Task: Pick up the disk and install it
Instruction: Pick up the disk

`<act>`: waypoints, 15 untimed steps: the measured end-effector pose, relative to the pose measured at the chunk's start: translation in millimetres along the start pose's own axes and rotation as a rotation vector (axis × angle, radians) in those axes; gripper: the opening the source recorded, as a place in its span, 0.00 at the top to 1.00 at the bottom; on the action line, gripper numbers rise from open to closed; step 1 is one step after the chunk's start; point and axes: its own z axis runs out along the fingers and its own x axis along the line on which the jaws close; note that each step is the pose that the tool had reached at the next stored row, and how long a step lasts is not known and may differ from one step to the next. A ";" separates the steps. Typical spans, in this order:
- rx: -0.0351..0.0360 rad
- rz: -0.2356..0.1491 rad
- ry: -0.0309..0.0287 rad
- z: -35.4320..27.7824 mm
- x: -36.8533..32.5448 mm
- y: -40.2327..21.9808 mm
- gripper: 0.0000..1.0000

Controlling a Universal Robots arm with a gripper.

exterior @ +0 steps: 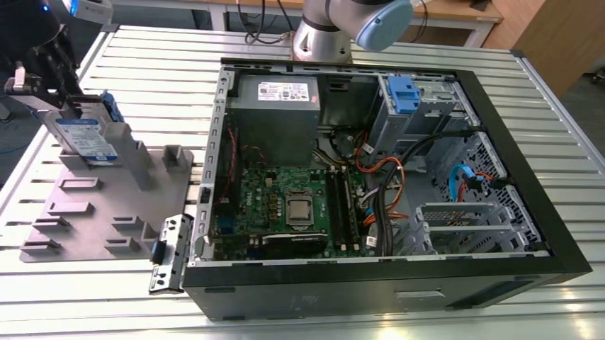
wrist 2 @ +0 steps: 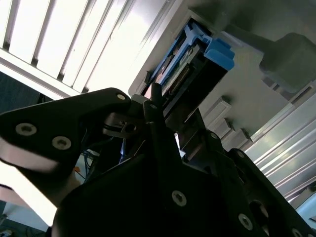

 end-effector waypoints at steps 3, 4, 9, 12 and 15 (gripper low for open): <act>0.0000 0.000 0.0000 0.0 0.0 0.0 0.61; -0.0002 0.000 0.0002 0.0 0.0 0.0 0.61; 0.0000 0.000 0.0000 0.1 0.0 0.0 0.65; 0.0000 0.000 0.0000 0.1 0.0 0.0 0.65; 0.0017 0.037 -0.0014 0.4 0.0 0.0 0.65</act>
